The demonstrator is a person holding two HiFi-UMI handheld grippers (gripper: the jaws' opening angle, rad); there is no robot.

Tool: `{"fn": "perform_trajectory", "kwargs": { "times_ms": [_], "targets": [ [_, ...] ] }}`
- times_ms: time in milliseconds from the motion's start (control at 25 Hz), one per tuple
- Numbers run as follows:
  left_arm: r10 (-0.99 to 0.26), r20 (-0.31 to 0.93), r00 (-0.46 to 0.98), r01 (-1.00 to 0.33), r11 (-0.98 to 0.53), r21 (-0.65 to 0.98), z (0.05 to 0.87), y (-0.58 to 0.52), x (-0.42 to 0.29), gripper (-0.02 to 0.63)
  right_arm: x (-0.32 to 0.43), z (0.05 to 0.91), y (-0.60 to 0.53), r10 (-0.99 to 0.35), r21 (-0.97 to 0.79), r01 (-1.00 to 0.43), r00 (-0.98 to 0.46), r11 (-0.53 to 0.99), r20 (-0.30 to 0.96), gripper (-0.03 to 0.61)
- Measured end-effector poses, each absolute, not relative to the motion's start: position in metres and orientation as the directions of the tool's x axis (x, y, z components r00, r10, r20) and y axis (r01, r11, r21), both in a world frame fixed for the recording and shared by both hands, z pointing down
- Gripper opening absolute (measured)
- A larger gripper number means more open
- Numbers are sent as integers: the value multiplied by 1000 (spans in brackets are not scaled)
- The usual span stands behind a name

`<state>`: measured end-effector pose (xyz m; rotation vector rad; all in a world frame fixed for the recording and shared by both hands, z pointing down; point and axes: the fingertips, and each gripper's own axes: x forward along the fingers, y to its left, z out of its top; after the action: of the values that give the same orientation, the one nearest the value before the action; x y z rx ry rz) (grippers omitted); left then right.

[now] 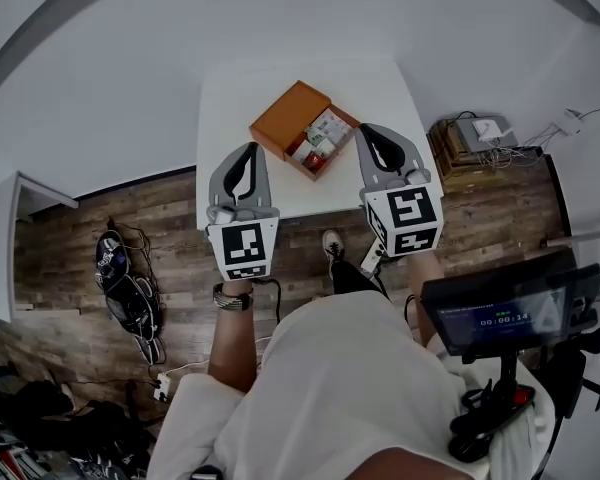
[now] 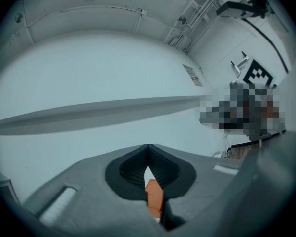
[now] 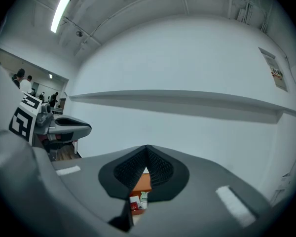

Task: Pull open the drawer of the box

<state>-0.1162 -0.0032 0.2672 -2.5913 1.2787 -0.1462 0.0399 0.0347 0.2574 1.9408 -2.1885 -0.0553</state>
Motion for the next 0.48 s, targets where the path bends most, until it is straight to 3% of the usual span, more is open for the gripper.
{"fn": "perform_trajectory", "kwargs": {
  "times_ms": [480],
  "targets": [
    [-783,-18,622,-756,-595,-274,263,-6,-111,6,43,253,34,-984,185,-974,-107,132,141,0]
  ]
}}
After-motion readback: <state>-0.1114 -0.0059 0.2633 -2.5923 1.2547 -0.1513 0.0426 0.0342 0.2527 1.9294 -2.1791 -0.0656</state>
